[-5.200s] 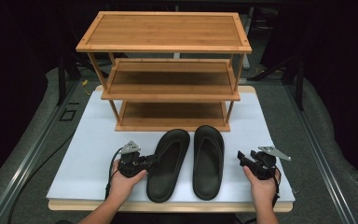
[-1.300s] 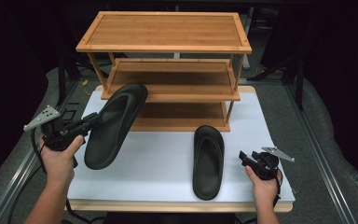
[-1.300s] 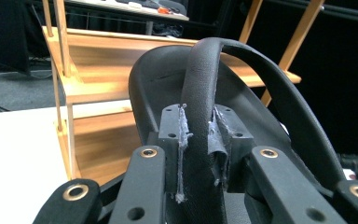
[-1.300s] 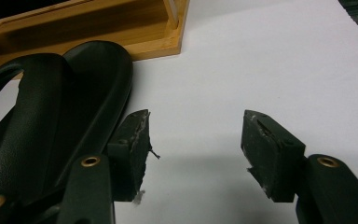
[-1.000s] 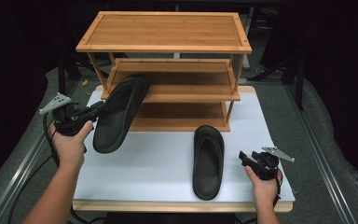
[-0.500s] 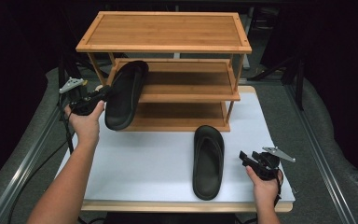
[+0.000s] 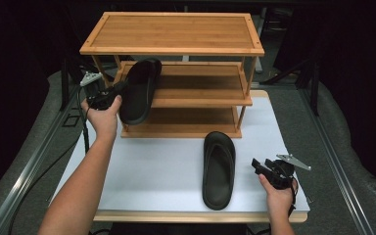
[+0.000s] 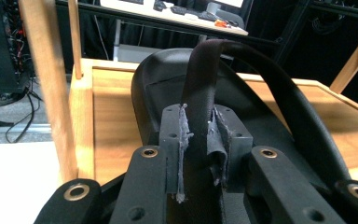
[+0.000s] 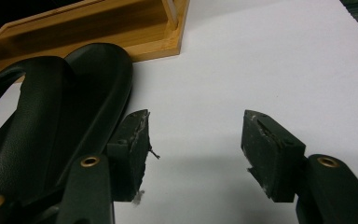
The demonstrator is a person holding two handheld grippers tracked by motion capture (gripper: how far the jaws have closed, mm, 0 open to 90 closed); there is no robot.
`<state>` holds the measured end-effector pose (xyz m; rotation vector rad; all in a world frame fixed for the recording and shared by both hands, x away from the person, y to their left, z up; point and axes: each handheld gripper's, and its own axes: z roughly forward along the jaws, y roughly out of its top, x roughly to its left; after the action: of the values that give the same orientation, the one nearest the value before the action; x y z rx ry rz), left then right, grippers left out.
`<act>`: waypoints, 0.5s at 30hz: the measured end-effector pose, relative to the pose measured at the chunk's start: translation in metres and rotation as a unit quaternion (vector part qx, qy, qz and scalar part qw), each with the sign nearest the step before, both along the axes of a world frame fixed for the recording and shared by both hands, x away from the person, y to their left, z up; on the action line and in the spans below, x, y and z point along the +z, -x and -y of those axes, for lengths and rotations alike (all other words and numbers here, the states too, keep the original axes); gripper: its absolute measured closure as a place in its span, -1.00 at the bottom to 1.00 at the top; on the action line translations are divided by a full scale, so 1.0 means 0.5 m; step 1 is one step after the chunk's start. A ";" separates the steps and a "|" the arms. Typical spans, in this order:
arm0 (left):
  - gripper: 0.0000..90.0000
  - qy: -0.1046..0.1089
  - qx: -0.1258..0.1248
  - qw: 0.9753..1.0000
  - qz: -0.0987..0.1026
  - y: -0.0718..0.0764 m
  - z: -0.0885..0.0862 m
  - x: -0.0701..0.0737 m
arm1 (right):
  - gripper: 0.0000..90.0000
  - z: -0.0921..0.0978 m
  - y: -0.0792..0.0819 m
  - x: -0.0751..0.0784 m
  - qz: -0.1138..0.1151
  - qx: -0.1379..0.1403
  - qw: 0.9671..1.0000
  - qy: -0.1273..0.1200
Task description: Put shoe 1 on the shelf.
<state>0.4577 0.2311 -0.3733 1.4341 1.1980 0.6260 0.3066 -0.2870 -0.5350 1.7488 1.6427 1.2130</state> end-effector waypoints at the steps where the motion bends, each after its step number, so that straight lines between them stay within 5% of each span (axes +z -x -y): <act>1: 0.66 0.000 0.001 1.000 0.001 -0.005 0.003 0.001 | -0.07 0.001 0.001 0.001 -0.007 0.001 1.000 0.002; 15: 0.67 -0.004 0.018 1.000 -0.004 -0.059 0.036 0.006 | -0.07 0.003 0.001 0.001 -0.011 0.003 1.000 0.001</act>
<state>0.4874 0.2129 -0.3706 1.4247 1.2313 0.6509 0.3061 -0.2885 -0.5348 1.7640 1.6620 1.1975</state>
